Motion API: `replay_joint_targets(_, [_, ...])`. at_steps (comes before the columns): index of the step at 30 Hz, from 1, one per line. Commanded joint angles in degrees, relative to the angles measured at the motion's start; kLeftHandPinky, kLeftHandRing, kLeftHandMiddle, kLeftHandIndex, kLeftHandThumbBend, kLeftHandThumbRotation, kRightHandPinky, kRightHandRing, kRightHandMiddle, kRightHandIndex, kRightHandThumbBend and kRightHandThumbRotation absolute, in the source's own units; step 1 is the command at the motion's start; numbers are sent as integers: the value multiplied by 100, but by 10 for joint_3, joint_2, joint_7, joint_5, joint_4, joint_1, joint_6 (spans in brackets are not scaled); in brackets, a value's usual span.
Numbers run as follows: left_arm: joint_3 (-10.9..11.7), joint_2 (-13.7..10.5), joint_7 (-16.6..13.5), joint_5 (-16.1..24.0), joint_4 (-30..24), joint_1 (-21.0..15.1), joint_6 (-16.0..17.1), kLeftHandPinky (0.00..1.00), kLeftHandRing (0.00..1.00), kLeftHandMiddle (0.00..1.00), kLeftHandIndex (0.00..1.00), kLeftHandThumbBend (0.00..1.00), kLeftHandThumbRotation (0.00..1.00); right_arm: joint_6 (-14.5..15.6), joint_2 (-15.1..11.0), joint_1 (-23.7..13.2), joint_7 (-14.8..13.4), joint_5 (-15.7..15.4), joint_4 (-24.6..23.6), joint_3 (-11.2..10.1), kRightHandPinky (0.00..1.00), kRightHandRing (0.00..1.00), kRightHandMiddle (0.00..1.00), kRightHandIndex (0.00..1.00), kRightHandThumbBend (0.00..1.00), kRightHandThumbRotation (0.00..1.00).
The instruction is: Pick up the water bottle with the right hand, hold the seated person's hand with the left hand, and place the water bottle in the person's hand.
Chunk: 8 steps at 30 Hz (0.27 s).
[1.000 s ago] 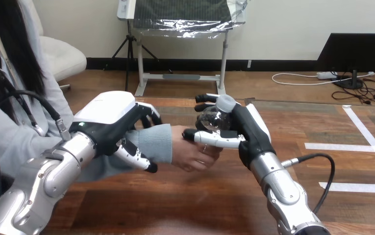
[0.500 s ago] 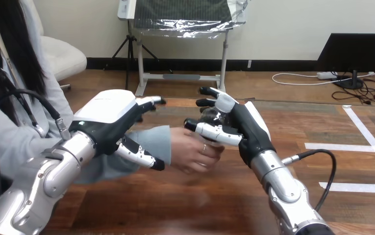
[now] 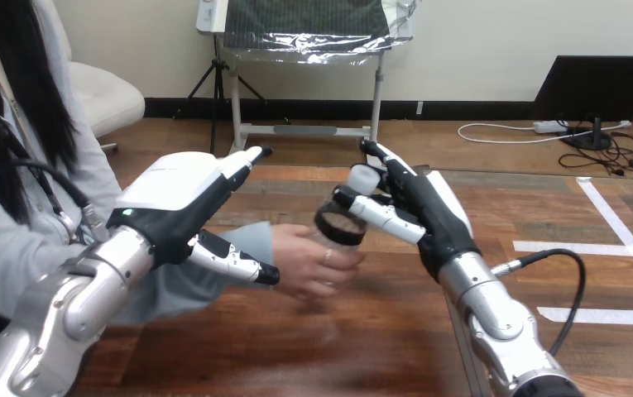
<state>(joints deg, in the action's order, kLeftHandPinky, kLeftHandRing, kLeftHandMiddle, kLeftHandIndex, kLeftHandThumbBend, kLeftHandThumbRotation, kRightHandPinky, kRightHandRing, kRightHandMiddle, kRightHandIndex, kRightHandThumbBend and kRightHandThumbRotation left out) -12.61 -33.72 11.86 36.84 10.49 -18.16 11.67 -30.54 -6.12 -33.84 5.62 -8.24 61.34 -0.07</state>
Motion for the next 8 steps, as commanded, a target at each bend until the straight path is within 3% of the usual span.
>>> replay_joint_targets(1, [24, -11, -22, -14, -24, -3, 16, 93, 98, 100, 100, 100, 47, -4, -14, -45, 1, -3, -9, 5, 85, 89, 88, 95, 100, 66])
replay_joint_targets(8, [34, -9, -43, -29, -14, 9, 42, 94, 99, 100, 100, 100, 49, -18, -20, -42, 11, 1, -8, 2, 86, 90, 88, 96, 100, 71])
